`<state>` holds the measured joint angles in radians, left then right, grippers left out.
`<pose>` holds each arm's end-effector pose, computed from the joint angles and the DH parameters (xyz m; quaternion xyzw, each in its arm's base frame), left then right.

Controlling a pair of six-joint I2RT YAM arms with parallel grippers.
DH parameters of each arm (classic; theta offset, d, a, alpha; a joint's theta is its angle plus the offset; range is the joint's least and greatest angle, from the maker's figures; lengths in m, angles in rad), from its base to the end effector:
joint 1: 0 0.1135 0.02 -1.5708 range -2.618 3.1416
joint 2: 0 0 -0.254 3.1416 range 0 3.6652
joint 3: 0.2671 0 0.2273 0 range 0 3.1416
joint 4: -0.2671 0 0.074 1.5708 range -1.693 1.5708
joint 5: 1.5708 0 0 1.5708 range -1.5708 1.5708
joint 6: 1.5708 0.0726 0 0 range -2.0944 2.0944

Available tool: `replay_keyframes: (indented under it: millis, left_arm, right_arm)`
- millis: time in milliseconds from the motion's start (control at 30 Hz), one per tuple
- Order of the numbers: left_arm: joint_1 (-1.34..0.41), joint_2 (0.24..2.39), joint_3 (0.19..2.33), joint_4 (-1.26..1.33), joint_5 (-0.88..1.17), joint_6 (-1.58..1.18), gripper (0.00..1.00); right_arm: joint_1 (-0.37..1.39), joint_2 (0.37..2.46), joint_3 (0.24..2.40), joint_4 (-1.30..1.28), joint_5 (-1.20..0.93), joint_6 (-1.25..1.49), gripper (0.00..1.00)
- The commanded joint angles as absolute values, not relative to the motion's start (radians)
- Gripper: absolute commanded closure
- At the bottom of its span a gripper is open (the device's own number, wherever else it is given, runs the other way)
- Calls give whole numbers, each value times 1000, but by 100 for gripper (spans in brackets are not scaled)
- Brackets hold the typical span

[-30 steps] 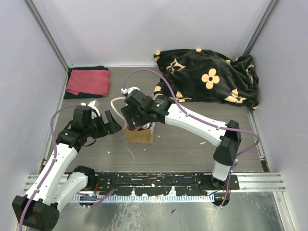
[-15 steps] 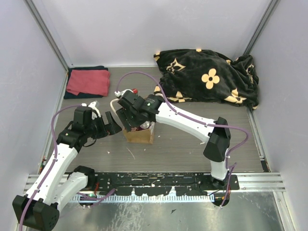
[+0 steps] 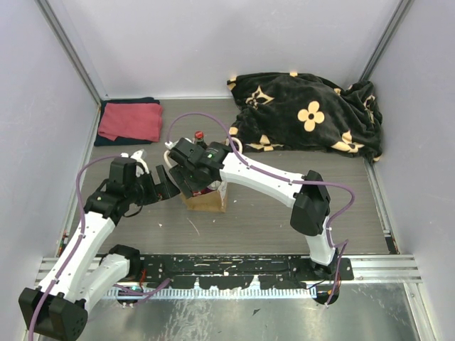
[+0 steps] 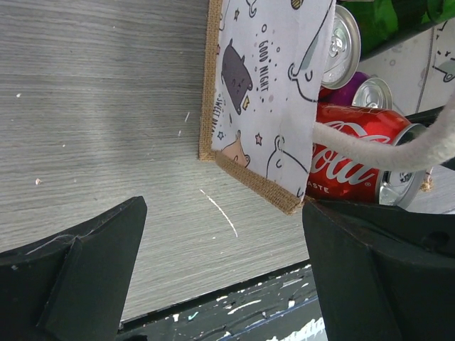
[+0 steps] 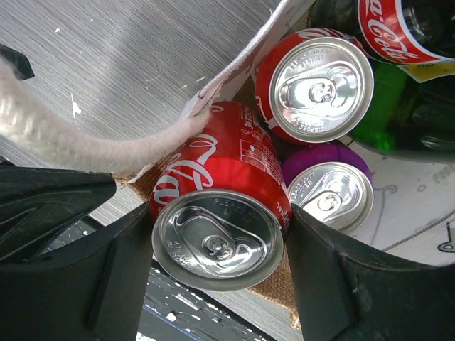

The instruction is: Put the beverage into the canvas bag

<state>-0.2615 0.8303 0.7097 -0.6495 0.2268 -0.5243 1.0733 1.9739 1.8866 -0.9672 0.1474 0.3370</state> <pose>0.1672 -0.0616 0.2334 -0.0762 0.9129 -0.2445 0.3178 0.2075 0.3598 0.2610 -0.3295 0.9064 0.1108 0.2400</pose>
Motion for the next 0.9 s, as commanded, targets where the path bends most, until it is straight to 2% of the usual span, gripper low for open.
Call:
replay_keyframes:
  millis: [0,400,867]
  left_arm:
    - [-257,822,693,-630,239,-511,2]
    - [-257,804,674,-640,242,-510,2]
    - [-257,803,669,-633,250,-517,2]
  right_arm:
    - [1079,1984,1899,-932,131,316,99]
    - [975,1880,1750,-787,24,433,99]
    - [916,1895,1796,-794,-18,498,99]
